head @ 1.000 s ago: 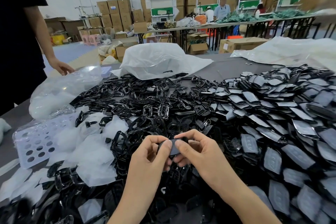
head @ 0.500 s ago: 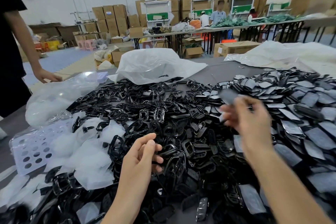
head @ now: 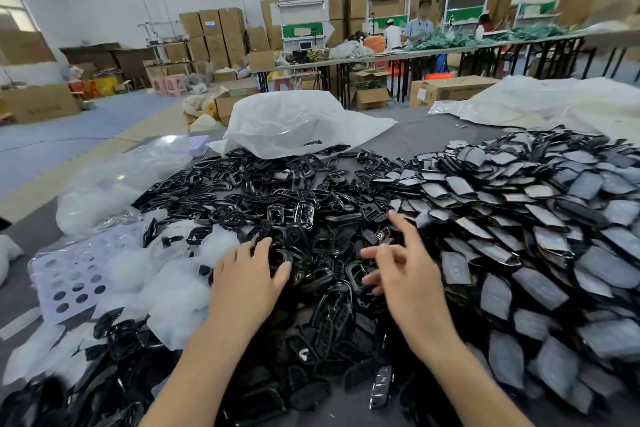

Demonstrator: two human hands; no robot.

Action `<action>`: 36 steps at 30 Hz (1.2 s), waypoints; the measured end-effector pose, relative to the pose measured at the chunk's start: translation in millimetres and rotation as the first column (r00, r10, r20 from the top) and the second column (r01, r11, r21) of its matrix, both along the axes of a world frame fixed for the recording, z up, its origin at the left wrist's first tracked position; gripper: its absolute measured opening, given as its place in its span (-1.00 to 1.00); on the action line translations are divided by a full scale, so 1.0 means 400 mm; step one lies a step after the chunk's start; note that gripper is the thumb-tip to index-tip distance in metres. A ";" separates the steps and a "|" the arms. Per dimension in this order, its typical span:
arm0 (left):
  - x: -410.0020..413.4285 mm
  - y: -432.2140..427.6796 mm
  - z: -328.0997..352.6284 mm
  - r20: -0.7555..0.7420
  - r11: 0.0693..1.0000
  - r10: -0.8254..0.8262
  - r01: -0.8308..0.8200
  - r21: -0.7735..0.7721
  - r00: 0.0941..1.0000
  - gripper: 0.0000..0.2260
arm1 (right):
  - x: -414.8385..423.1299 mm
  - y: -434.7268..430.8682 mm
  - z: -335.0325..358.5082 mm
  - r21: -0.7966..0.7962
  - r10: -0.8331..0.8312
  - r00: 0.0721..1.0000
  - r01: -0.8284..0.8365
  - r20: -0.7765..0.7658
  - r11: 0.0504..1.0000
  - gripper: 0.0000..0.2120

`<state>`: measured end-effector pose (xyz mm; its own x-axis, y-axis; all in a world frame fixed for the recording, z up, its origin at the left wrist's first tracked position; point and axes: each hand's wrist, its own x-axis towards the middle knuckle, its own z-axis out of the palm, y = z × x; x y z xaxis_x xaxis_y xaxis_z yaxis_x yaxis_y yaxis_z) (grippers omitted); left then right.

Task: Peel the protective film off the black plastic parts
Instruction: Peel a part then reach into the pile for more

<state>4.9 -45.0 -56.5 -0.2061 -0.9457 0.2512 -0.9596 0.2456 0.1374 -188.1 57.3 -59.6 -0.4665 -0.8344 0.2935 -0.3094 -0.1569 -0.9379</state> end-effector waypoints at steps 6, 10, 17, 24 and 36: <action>-0.010 -0.004 0.010 -0.012 0.981 -0.183 0.182 -0.069 0.983 -0.80 | 0.005 0.002 -0.028 0.119 0.090 0.987 -0.074 -0.133 0.990 -0.60; 0.000 0.023 0.006 -0.317 0.942 -0.335 0.320 -0.100 0.887 -0.91 | 0.018 -0.001 -0.026 0.070 0.086 0.967 -0.071 -0.238 0.995 -0.62; -0.039 0.112 0.001 -0.571 0.861 -0.434 0.508 -0.036 0.696 -0.75 | 0.044 -0.010 -0.030 -0.021 0.255 0.931 -0.270 -0.263 0.963 -0.75; 0.000 0.099 -0.012 -0.693 0.951 -0.255 0.305 -0.052 0.674 -0.76 | 0.019 -0.013 -0.016 -0.120 0.123 0.988 -0.110 0.099 0.987 -0.76; 0.016 -0.133 0.083 -0.232 0.996 -0.079 0.086 0.019 0.969 -0.65 | -0.019 -0.029 -0.022 -0.103 0.063 0.946 -0.032 0.319 0.994 -0.80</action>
<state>11.5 -98.2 -23.2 -0.2230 -0.9356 0.2739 -0.8777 0.3149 0.3612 -195.6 45.8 -68.3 -0.5097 -0.8335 0.2132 0.0163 -0.2571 -0.9662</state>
